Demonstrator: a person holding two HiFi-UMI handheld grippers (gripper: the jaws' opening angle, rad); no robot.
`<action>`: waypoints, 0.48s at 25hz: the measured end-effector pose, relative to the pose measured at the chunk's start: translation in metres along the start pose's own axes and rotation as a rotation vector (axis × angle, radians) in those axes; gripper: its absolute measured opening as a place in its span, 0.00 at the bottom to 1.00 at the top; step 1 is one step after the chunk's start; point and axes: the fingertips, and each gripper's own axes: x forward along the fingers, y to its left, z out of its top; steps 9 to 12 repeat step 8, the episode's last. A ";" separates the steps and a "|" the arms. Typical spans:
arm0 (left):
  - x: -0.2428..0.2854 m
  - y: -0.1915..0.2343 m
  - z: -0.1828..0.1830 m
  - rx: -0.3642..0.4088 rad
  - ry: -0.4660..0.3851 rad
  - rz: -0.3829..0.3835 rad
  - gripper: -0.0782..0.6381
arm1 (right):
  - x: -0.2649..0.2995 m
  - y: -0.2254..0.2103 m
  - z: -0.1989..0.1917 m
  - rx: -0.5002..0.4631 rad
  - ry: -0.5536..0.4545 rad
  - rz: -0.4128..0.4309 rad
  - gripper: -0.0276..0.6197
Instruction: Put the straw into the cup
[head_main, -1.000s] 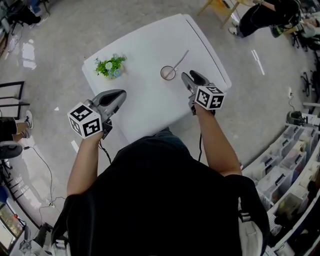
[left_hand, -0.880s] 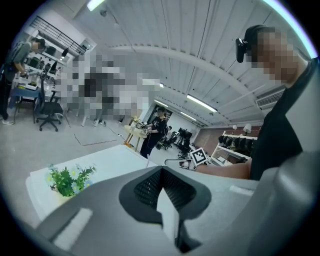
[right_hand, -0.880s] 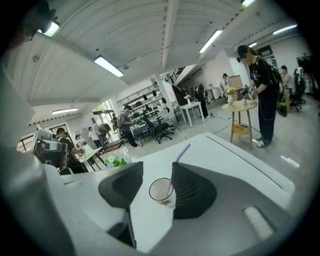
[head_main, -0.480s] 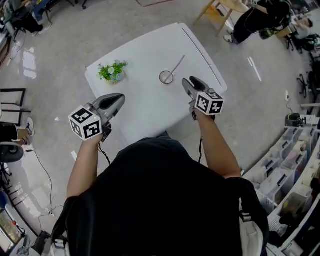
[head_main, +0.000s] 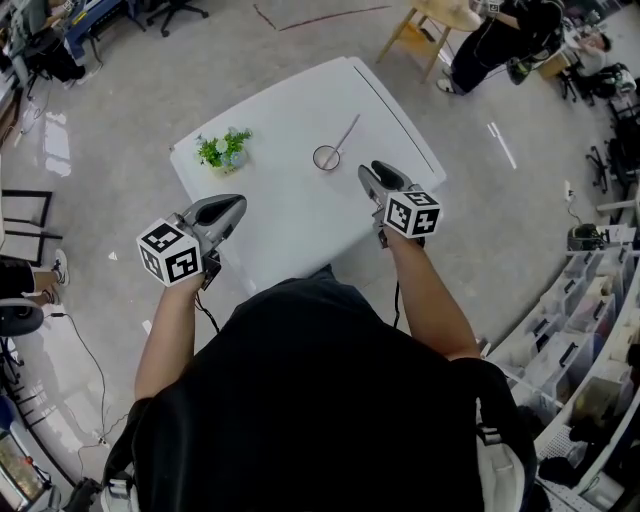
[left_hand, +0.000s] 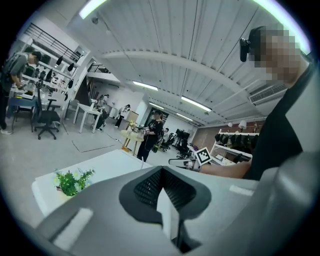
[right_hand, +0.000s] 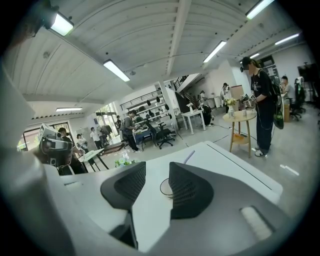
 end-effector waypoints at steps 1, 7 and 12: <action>-0.002 -0.002 -0.001 0.000 -0.001 0.000 0.11 | -0.002 0.002 0.000 -0.001 -0.005 0.001 0.31; -0.010 -0.018 -0.012 -0.002 0.004 -0.001 0.11 | -0.023 0.016 -0.006 0.002 -0.017 0.010 0.29; -0.011 -0.021 -0.013 -0.002 0.004 -0.002 0.11 | -0.027 0.018 -0.008 0.006 -0.019 0.012 0.28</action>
